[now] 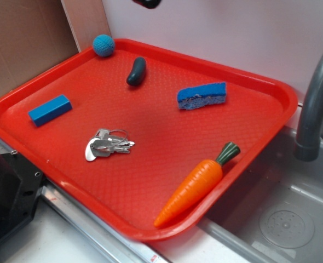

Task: Grab the blue sponge.

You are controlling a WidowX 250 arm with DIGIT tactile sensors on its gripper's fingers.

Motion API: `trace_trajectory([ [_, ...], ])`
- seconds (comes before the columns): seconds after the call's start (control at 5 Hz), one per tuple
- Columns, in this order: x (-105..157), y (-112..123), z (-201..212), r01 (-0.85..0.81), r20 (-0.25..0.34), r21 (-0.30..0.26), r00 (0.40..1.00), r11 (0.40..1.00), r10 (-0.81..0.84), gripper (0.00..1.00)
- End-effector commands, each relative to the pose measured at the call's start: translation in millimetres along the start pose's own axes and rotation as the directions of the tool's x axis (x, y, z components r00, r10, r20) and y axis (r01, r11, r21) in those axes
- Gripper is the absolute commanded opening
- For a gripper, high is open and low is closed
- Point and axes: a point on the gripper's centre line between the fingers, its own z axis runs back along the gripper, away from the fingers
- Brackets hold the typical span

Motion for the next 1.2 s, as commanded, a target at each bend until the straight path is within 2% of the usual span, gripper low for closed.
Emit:
trace_trajectory([
  [0.0, 48, -5, -13, 0.029, -0.025, 0.080, 0.999, 0.996, -0.027, 1.00],
  [0.2, 62, 3, -25, -0.032, -0.056, 0.107, 0.998, 0.994, 0.038, 1.00],
  [0.6, 62, 3, -25, -0.032, -0.056, 0.107, 0.998, 0.994, 0.038, 1.00],
  [0.8, 60, -11, -36, 0.112, -0.048, 0.095, 0.993, 0.989, -0.108, 1.00],
  [1.0, 57, -47, -50, 0.292, -0.011, 0.048, 0.956, 0.955, -0.292, 1.00],
])
